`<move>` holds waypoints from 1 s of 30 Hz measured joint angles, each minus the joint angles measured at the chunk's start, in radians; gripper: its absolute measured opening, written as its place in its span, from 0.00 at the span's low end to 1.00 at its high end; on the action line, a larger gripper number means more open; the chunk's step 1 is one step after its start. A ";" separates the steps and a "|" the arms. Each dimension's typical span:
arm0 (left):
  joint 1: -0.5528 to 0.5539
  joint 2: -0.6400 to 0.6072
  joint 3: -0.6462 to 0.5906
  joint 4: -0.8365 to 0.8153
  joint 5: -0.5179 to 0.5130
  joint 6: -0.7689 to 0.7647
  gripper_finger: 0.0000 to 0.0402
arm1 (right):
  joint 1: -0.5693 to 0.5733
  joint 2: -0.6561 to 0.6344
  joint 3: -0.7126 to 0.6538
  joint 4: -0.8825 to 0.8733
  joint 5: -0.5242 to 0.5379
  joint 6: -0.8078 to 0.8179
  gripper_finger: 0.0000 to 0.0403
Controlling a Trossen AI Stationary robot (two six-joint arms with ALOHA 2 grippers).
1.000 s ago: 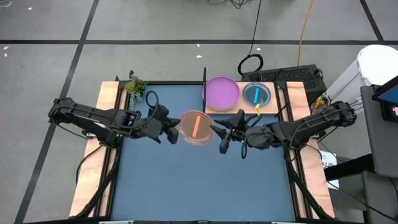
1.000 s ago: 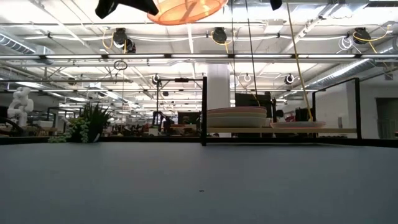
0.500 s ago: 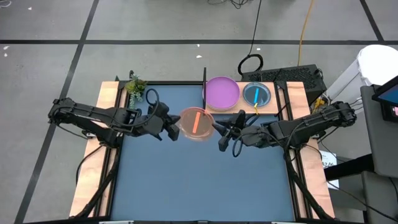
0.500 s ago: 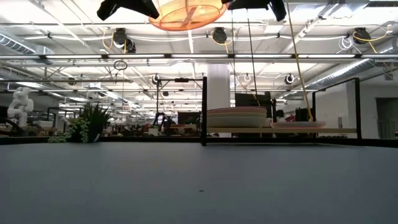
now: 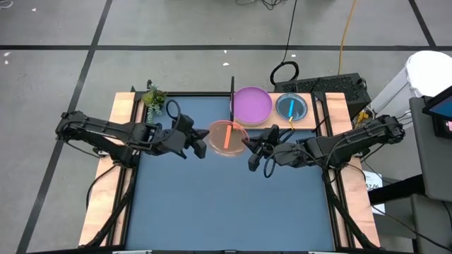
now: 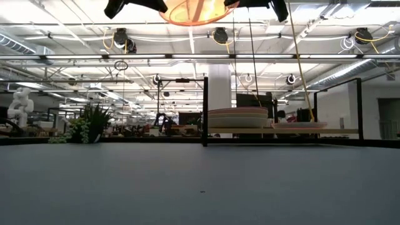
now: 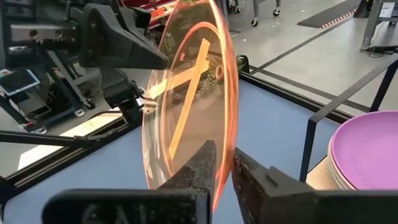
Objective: Place and stack plates onto a shelf
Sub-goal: Stack the light orange plate on top of the blue plate on the shelf
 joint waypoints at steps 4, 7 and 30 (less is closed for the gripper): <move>-0.001 -0.001 0.000 -0.003 -0.013 -0.001 0.01 | 0.000 0.000 0.000 0.000 0.001 0.001 0.05; -0.001 -0.001 0.000 -0.002 -0.027 -0.002 0.01 | 0.000 0.000 0.000 0.002 0.002 0.009 0.04; 0.005 -0.001 0.000 -0.020 -0.064 -0.005 0.01 | -0.013 0.000 0.000 -0.050 0.006 0.157 0.08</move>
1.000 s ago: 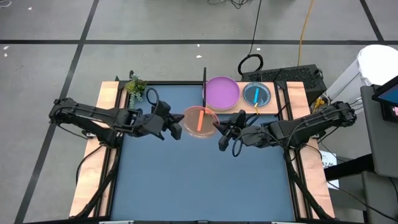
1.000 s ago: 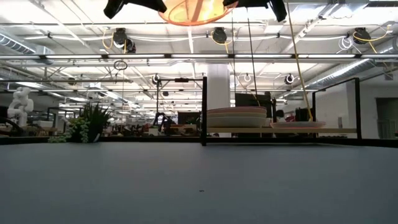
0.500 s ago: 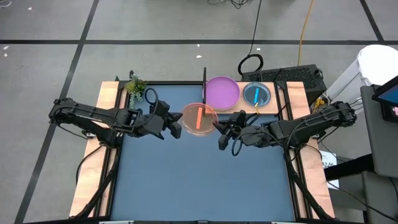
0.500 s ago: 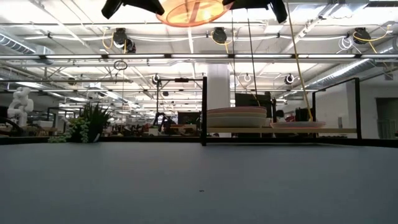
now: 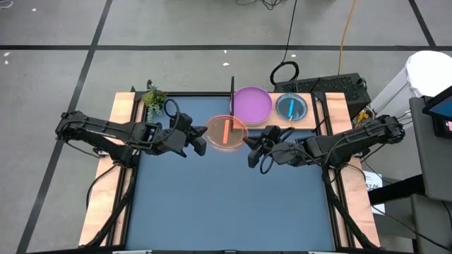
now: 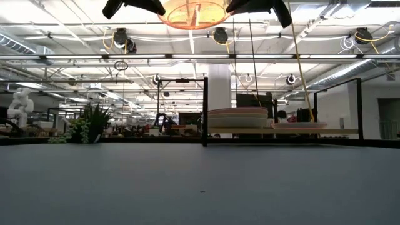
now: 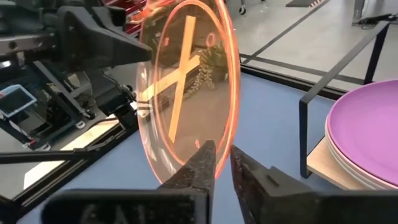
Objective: Place and stack plates onto a shelf
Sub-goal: Stack the light orange plate on top of the blue plate on the shelf
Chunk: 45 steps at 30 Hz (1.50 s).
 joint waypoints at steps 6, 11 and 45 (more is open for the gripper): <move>-0.015 0.000 0.000 0.029 -0.009 0.025 0.01 | -0.013 0.000 0.000 -0.008 0.000 0.007 0.01; -0.029 0.000 0.000 0.040 0.000 0.033 0.02 | -0.024 0.000 0.000 -0.023 -0.003 0.053 0.00; 0.006 -0.298 0.000 -0.279 0.130 -0.014 0.69 | 0.042 -0.118 0.000 -0.319 -0.008 0.475 0.00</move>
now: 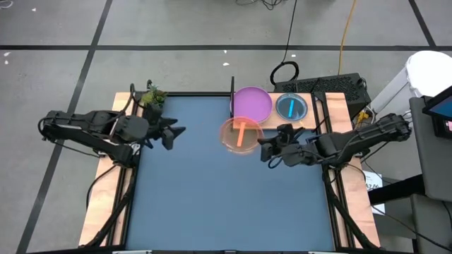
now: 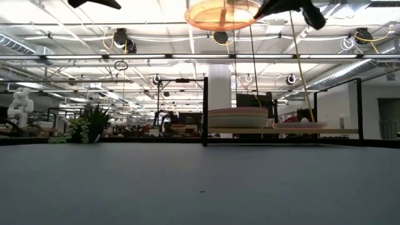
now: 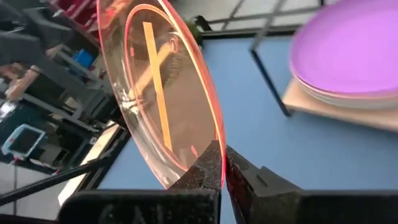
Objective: Place and stack plates onto a shelf
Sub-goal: Stack the light orange plate on top of the blue plate on the shelf
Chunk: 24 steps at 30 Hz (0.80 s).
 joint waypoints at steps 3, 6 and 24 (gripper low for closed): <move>0.005 -0.015 0.000 -0.024 0.030 0.020 0.69 | 0.007 -0.028 0.000 -0.079 0.001 0.112 0.00; 0.005 -0.019 0.000 -0.039 0.051 0.038 0.69 | 0.007 -0.051 0.000 -0.176 0.003 0.211 0.00; 0.012 0.095 0.000 -0.039 0.083 0.010 0.69 | -0.001 -0.142 -0.014 -0.737 0.113 0.855 0.00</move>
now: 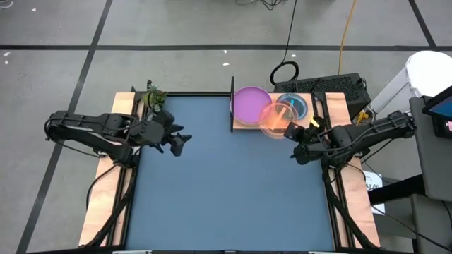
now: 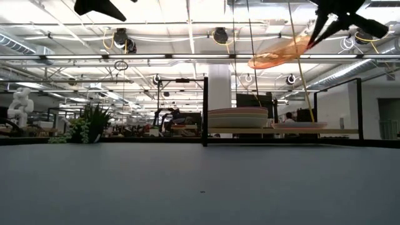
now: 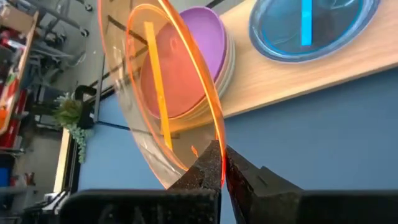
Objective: Place and stack plates onto a shelf
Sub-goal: Stack the light orange plate on top of the blue plate on the shelf
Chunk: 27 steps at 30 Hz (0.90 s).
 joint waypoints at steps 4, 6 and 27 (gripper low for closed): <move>0.000 0.029 0.000 0.001 0.000 -0.018 0.69 | -0.022 -0.042 -0.100 0.105 0.008 0.004 0.00; 0.000 0.041 0.000 0.002 0.001 -0.028 0.69 | -0.030 -0.075 -0.178 0.224 0.040 0.005 0.00; 0.039 0.047 0.000 0.136 -0.003 -0.063 0.69 | -0.176 -0.330 -0.906 1.265 0.467 0.076 0.00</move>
